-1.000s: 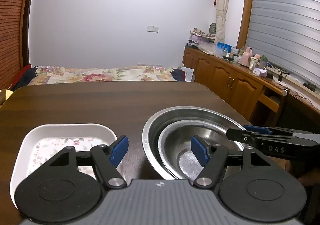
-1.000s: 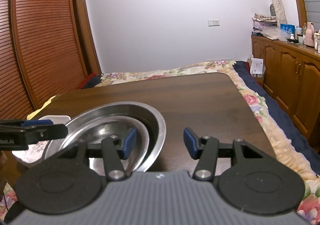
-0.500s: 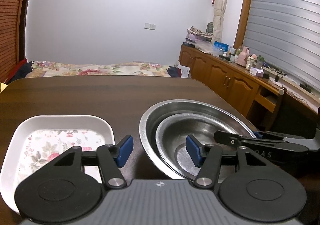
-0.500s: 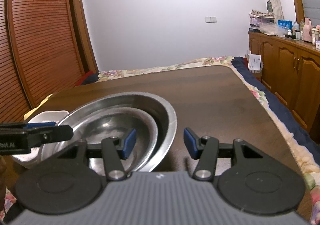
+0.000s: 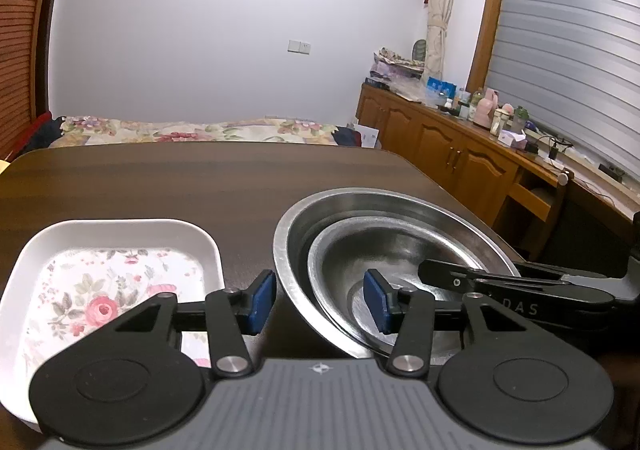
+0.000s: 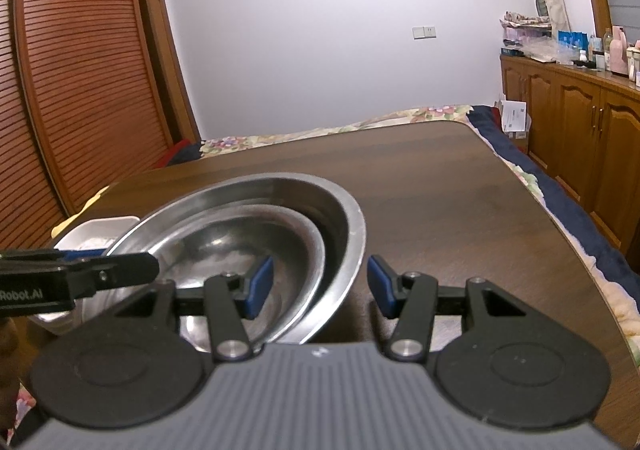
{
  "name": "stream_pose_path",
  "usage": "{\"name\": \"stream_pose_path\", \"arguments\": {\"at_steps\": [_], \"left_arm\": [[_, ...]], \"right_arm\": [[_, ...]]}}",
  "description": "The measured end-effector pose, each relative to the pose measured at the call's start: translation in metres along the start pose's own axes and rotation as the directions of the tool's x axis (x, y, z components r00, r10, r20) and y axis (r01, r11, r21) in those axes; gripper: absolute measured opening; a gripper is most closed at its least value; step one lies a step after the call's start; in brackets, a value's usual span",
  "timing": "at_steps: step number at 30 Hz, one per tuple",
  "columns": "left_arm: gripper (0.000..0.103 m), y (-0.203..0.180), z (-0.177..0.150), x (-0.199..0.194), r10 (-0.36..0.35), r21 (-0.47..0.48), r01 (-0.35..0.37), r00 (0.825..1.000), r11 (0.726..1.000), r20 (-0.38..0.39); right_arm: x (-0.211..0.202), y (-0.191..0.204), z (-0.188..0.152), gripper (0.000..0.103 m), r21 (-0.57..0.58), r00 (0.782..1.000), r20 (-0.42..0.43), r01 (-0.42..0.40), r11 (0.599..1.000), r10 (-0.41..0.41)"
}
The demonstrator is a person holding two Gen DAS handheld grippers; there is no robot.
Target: Organize plates and bowls
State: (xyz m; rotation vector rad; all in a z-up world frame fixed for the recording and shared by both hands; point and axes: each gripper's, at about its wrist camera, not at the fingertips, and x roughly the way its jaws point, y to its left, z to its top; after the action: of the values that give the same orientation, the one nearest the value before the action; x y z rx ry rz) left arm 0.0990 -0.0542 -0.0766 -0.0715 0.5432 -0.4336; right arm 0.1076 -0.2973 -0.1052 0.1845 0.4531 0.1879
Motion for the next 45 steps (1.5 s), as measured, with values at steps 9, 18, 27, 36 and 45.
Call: {"name": "stream_pose_path", "arguments": {"at_steps": [9,18,27,36,45], "left_arm": [[0.040,-0.004,-0.001,0.002,-0.006,0.008,0.006,1.000,1.000,-0.003],[0.039,-0.002,0.003,-0.009,0.004,0.007,-0.004,0.999,1.000,0.035],[0.039,0.011,0.015,-0.036,0.013,0.016,-0.015,0.995,1.000,0.097],[0.039,0.036,0.020,-0.062,0.059,-0.005,-0.059,0.987,0.998,0.147],[0.039,0.055,0.018,-0.074,0.105,-0.033,-0.101,0.983,0.994,0.151]], "right_arm": [[0.000,0.006,-0.003,0.033,-0.005,1.000,0.006,-0.017,1.000,0.017],[-0.002,0.009,0.004,0.026,0.001,1.000,0.003,-0.016,1.000,0.016],[-0.008,0.028,0.015,0.026,-0.014,0.997,0.045,-0.057,0.998,0.058],[-0.002,0.053,0.025,0.026,-0.045,0.990,0.063,-0.121,0.992,0.124],[0.006,0.075,0.030,0.026,-0.084,0.984,0.047,-0.166,0.983,0.170]]}}
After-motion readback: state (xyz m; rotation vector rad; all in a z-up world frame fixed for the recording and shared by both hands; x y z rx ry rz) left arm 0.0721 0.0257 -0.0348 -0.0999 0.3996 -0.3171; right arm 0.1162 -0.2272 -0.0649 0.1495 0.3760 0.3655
